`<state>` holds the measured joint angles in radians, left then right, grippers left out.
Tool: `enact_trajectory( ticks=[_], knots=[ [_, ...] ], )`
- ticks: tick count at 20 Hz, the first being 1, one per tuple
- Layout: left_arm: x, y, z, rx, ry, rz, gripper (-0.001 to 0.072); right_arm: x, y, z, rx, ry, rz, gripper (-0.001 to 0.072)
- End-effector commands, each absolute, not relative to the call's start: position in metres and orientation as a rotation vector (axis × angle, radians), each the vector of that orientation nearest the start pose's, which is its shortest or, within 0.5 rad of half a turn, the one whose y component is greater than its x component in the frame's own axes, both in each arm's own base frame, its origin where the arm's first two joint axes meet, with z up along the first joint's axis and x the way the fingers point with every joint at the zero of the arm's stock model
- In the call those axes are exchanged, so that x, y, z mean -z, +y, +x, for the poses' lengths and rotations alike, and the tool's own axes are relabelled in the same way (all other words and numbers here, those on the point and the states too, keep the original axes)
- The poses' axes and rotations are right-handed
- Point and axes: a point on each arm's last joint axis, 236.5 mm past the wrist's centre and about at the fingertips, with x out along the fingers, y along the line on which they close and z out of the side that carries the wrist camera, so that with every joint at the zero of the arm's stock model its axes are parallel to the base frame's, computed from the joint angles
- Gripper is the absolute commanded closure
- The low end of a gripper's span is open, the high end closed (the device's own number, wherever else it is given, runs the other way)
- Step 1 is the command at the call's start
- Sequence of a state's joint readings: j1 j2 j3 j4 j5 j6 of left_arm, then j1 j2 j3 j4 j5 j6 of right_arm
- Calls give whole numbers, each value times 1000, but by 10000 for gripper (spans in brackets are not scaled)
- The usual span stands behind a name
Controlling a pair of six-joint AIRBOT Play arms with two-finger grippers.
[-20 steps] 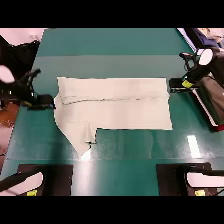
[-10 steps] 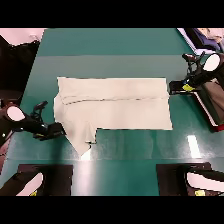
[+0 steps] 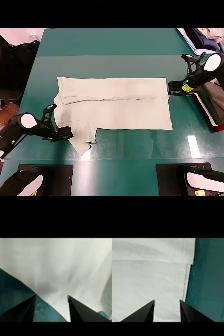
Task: Fold the shirts.
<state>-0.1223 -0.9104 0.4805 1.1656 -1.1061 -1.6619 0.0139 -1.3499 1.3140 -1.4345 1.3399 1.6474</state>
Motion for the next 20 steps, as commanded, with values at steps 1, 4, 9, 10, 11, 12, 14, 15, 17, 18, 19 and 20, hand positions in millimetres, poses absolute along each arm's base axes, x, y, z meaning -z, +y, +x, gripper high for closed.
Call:
enact_trajectory(
  ticks=[1,4,9,10,11,12,14,15,17,18,19,20],
  knots=[
    [89,-108,181,170,1598,-397,238,-26,37,379,-50,1381,174,341],
    [89,-111,195,157,1540,-430,239,-26,37,379,-51,1382,174,341],
    [83,-120,214,166,1461,-494,684,-24,37,369,-58,1425,161,342],
    [82,-120,216,171,1454,-488,683,-23,37,362,-74,1453,141,343],
    [78,-120,218,182,1450,-475,684,-23,37,355,-84,1482,129,343],
    [73,-120,221,213,1442,-443,684,-21,36,347,-102,1516,109,343],
    [60,-120,226,257,1431,-387,684,-9,33,328,-105,1572,108,343],
    [52,-121,230,282,1419,-363,684,2,29,316,-92,1608,122,343],
    [40,-123,237,304,1399,-348,684,26,18,290,-58,1684,168,343],
    [37,-124,240,316,1386,-337,684,39,13,277,-42,1723,189,343],
    [35,-124,243,321,1376,-331,684,50,12,263,-34,1766,200,343],
    [35,-124,243,321,1373,-333,684,60,10,253,-25,1791,213,343]
  ],
)
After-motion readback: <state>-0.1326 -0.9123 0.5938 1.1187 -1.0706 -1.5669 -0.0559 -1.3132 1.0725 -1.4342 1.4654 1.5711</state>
